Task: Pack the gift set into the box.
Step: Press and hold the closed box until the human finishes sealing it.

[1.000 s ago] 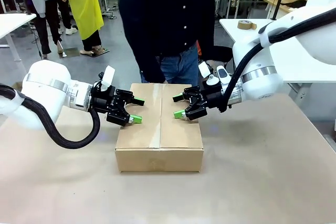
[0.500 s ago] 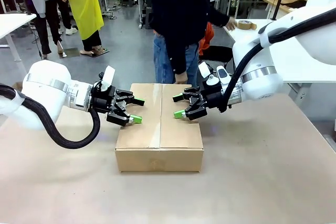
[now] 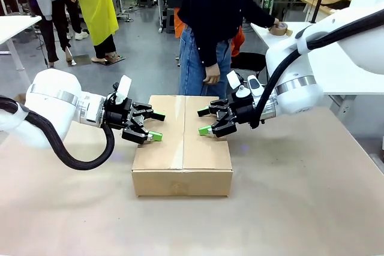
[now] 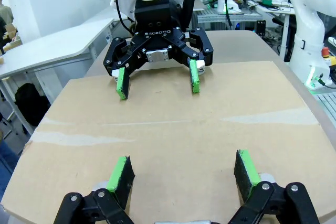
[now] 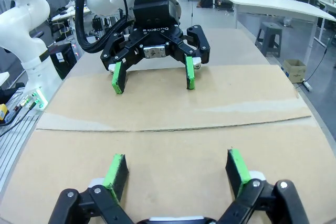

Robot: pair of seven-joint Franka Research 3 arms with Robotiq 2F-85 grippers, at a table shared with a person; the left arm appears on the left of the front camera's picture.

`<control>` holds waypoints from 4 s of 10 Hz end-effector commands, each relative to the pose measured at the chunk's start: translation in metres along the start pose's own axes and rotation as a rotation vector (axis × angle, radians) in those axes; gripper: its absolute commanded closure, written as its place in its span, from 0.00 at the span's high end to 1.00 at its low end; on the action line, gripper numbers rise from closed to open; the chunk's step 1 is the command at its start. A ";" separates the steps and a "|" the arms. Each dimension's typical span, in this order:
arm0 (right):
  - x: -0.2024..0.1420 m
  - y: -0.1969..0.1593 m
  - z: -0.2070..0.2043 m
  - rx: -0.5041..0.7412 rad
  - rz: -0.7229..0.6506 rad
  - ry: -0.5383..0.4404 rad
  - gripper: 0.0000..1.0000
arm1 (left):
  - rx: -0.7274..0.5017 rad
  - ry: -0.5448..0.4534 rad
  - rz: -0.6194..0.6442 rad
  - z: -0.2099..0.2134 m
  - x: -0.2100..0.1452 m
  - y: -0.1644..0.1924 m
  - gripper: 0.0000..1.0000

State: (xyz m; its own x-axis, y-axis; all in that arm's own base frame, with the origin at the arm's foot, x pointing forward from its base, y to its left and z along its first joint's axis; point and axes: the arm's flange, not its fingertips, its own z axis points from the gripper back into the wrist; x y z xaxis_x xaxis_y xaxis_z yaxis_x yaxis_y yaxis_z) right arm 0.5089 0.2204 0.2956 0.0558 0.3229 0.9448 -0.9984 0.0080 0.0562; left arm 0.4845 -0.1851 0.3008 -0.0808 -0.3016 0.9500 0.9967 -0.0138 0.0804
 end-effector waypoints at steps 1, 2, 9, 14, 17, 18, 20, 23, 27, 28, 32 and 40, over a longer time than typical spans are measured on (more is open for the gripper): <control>-0.003 0.004 -0.001 -0.021 -0.010 0.003 1.00 | -0.001 0.002 -0.006 0.000 -0.003 -0.001 1.00; -0.003 0.004 -0.001 -0.021 -0.010 0.003 1.00 | -0.001 0.002 -0.006 0.000 -0.003 -0.001 1.00; -0.003 0.004 -0.001 -0.021 -0.010 0.003 1.00 | -0.001 0.002 -0.006 0.000 -0.003 -0.001 1.00; -0.003 0.004 -0.001 -0.021 -0.010 0.003 1.00 | -0.001 0.002 -0.006 0.000 -0.003 -0.001 1.00; -0.003 0.004 -0.001 -0.021 -0.010 0.003 1.00 | -0.001 0.002 -0.006 0.000 -0.003 -0.001 1.00; -0.003 0.004 -0.001 -0.021 -0.010 0.003 1.00 | -0.001 0.002 -0.006 0.000 -0.003 -0.001 1.00; -0.003 0.004 -0.001 -0.021 -0.010 0.003 1.00 | -0.001 0.002 -0.006 0.000 -0.003 -0.001 1.00; -0.003 0.004 -0.001 -0.021 -0.010 0.003 1.00 | -0.001 0.002 -0.006 0.000 -0.003 -0.001 1.00; -0.003 0.004 -0.001 -0.021 -0.010 0.003 1.00 | -0.001 0.002 -0.006 0.000 -0.003 -0.001 1.00; -0.003 0.004 -0.001 -0.021 -0.010 0.003 1.00 | -0.001 0.002 -0.006 0.000 -0.003 -0.001 1.00; -0.003 0.004 -0.001 -0.021 -0.010 0.003 1.00 | -0.001 0.002 -0.006 0.000 -0.003 -0.001 1.00; -0.003 0.004 -0.001 -0.021 -0.010 0.003 1.00 | -0.001 0.002 -0.006 0.000 -0.003 -0.001 1.00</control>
State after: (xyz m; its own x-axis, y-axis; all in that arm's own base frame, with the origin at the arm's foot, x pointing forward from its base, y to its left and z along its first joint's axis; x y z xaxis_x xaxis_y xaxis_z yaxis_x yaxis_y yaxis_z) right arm 0.5089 0.2204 0.2956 0.0558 0.3229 0.9448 -0.9984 0.0081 0.0562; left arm 0.4846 -0.1851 0.3009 -0.0811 -0.3015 0.9500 0.9966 -0.0136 0.0807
